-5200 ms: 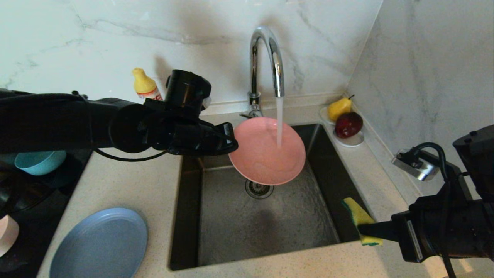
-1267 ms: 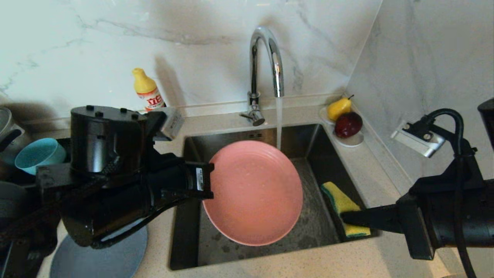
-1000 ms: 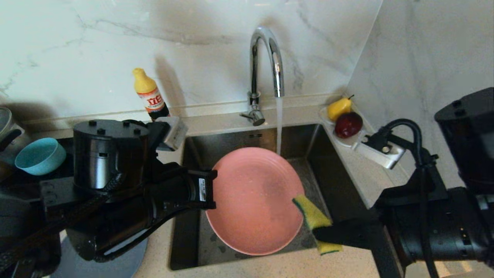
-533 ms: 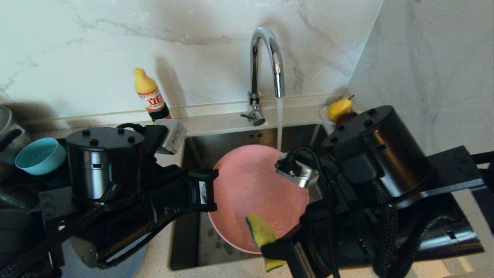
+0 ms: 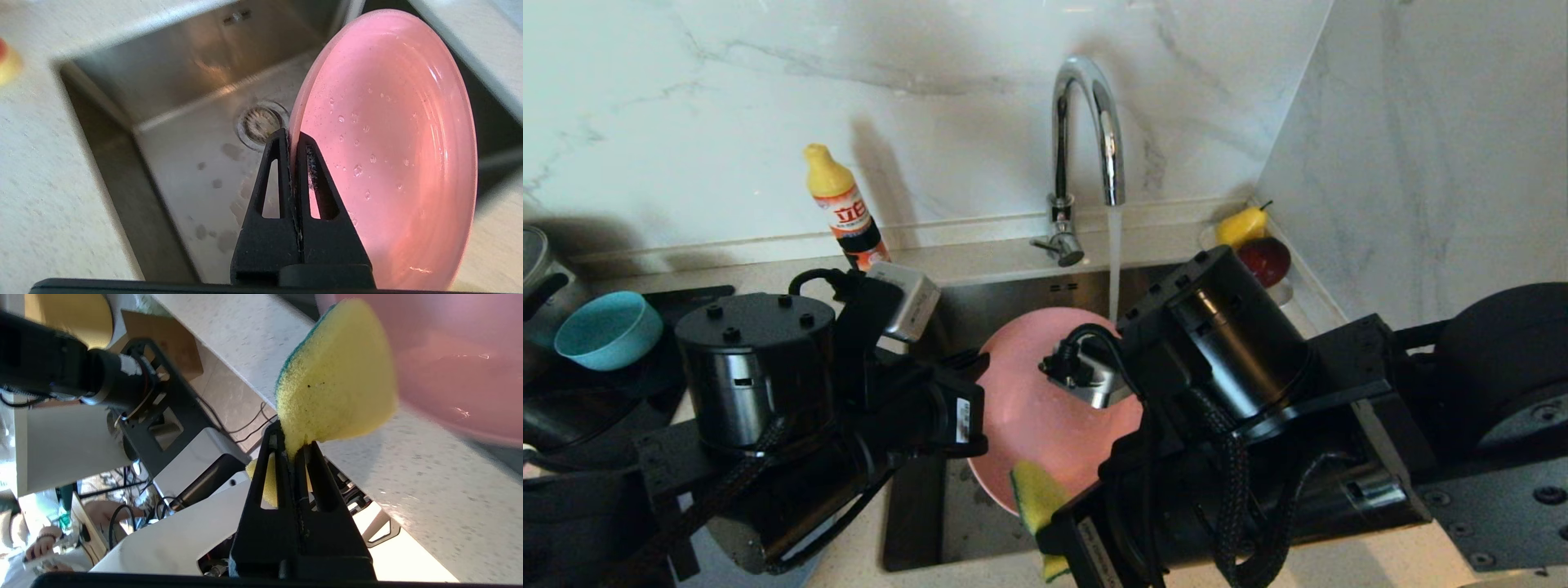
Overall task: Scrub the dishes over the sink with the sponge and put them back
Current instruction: Wipe the plate
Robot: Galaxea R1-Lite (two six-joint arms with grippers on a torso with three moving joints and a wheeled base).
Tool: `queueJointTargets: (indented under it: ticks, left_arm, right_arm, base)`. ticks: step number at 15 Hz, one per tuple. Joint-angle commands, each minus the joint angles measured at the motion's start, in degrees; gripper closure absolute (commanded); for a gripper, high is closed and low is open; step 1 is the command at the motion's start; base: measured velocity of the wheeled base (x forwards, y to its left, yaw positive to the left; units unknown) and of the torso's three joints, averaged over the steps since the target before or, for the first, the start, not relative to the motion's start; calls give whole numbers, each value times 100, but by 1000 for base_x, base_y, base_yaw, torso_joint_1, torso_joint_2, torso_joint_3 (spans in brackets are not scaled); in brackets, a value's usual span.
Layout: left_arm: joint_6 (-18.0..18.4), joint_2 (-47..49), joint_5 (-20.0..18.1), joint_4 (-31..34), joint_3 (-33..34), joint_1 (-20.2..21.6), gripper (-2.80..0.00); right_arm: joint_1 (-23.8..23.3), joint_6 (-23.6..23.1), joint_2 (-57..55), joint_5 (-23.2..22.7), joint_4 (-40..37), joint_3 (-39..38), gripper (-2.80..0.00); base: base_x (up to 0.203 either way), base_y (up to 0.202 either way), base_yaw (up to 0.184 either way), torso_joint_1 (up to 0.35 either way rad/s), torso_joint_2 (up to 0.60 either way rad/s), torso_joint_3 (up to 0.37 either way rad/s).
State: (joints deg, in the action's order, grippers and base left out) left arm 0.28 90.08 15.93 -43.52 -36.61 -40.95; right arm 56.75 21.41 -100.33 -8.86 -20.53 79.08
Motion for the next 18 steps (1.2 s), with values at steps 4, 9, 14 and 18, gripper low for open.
queueJointTargets:
  ticks: [4, 9, 14, 18]
  left_arm:
    - [132, 386, 235, -878, 181, -1, 0]
    - [122, 185, 217, -825, 198, -1, 0]
    - [79, 64, 209, -794, 213, -4, 0]
    - [78, 5, 200, -785, 311, -6, 0]
  right_arm:
    - [99, 30, -224, -10, 5, 74, 0]
    - [151, 38, -491, -28, 63, 119, 0]
    - [86, 48, -686, -11, 92, 256, 0]
    - [-281, 39, -556, 16, 90, 401, 0]
  base:
    - [0, 0, 0, 0, 0, 0]
    - [0, 0, 0, 0, 0, 0]
    - [0, 0, 0, 0, 0, 0]
    - [0, 0, 0, 0, 0, 0]
